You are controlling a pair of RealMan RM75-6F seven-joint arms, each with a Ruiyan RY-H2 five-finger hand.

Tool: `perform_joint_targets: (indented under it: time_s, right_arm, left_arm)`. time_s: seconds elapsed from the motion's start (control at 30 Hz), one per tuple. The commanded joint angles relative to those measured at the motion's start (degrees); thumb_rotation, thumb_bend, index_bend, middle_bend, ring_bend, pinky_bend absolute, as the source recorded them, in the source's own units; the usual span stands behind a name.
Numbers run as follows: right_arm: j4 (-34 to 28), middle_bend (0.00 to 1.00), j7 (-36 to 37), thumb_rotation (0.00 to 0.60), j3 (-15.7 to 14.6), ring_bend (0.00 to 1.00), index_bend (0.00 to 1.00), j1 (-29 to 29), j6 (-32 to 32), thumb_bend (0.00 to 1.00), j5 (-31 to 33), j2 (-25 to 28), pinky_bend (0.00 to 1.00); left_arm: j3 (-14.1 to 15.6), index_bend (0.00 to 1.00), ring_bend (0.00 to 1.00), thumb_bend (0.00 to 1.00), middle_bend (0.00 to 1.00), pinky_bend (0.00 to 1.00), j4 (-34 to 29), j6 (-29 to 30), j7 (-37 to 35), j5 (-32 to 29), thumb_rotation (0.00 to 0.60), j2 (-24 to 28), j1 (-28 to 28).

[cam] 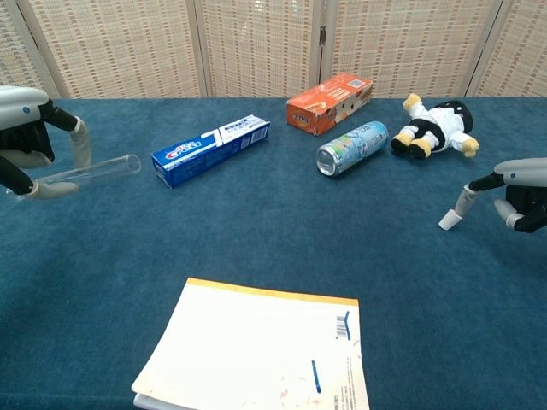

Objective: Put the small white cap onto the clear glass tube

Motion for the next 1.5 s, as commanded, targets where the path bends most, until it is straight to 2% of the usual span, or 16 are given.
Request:
perform_joint_targets:
  time_s: [0.03, 0.33, 0.47, 0.53, 0.6, 0.83, 0.93, 1.0, 1.07, 1.2, 1.3, 1.5]
  right_arm:
    - [-1.02, 0.96, -0.60, 0.600, -0.39, 0.98, 0.24, 0.18, 0.56, 0.81, -0.15, 0.42, 0.89]
    - [-6.17, 0.96, -3.37, 0.600, -1.00, 0.98, 0.24, -0.70, 5.63, 0.78, -0.51, 4.22, 0.89]
    - [-10.01, 0.90, -4.44, 0.600, -0.89, 0.93, 0.24, -2.07, 9.75, 0.66, -0.80, 7.36, 0.89]
    - [-11.76, 0.81, -4.52, 0.600, -0.80, 0.83, 0.24, -3.02, 11.97, 0.56, -1.45, 8.73, 0.87]
    - [-13.04, 0.69, -4.39, 0.600, -0.72, 0.71, 0.24, -3.78, 13.59, 0.49, -2.19, 9.80, 0.78]
    - [-13.96, 0.26, -2.31, 0.600, -0.83, 0.22, 0.23, -5.98, 16.69, 0.33, -5.84, 10.83, 0.25]
    - [-13.34, 0.12, -1.62, 0.600, -0.50, 0.07, 0.20, -6.33, 17.39, 0.27, -6.65, 10.39, 0.08]
    - [-12.31, 0.05, -1.21, 0.600, -0.05, 0.01, 0.17, -6.52, 18.20, 0.26, -7.42, 9.62, 0.02]
    - [-10.96, 0.02, -1.51, 0.600, 0.34, 0.00, 0.17, -6.55, 19.10, 0.26, -8.19, 8.46, 0.00]
    - [-7.49, 0.04, -3.10, 0.600, 0.94, 0.00, 0.20, -6.13, 20.11, 0.28, -9.25, 5.40, 0.00]
    - [-4.87, 0.05, -3.67, 0.600, 1.12, 0.00, 0.28, -5.23, 18.63, 0.33, -8.95, 3.05, 0.00]
    - [0.36, 0.06, -3.72, 0.600, 1.24, 0.00, 0.31, -3.34, 14.89, 0.34, -8.16, -1.65, 0.00]
  left_arm:
    - [0.12, 0.56, 0.96, 0.37, 1.00, 0.96, -0.17, -0.15, -0.33, 0.42, 0.600, -0.03, 0.28]
    - [0.07, 0.56, 0.96, 0.37, 1.00, 0.96, -0.21, -0.39, -1.30, 1.25, 0.600, 0.50, 1.12]
    - [0.26, 0.56, 0.96, 0.37, 1.00, 0.96, -0.79, -1.13, -1.58, 1.64, 0.600, 1.02, 1.25]
    - [0.24, 0.56, 0.96, 0.37, 1.00, 0.96, -0.95, -1.20, -1.73, 1.87, 0.600, 1.03, 1.36]
    - [0.23, 0.56, 0.96, 0.37, 1.00, 0.96, -0.98, -1.30, -1.56, 1.96, 0.600, 1.02, 1.40]
    - [0.21, 0.56, 0.96, 0.37, 1.00, 0.96, -1.51, -2.06, -1.24, 1.89, 0.600, 1.10, 1.45]
    - [0.21, 0.56, 0.96, 0.37, 1.00, 0.96, -1.64, -2.07, -1.07, 1.98, 0.600, 1.11, 1.55]
    - [0.13, 0.56, 0.96, 0.37, 1.00, 0.96, -1.70, -2.05, -1.15, 1.99, 0.600, 1.12, 1.65]
    - [0.09, 0.56, 0.96, 0.37, 1.00, 0.96, -1.61, -2.12, -1.20, 1.91, 0.600, 1.10, 1.73]
    - [0.09, 0.56, 0.96, 0.37, 1.00, 0.96, -1.48, -2.28, -1.36, 1.89, 0.600, 1.00, 1.88]
    - [0.11, 0.56, 0.96, 0.37, 1.00, 0.96, -1.42, -2.39, -1.48, 1.91, 0.600, 1.05, 2.00]
    - [-0.09, 0.56, 0.96, 0.37, 1.00, 0.96, -1.38, -2.57, -1.70, 1.88, 0.600, 1.47, 2.12]
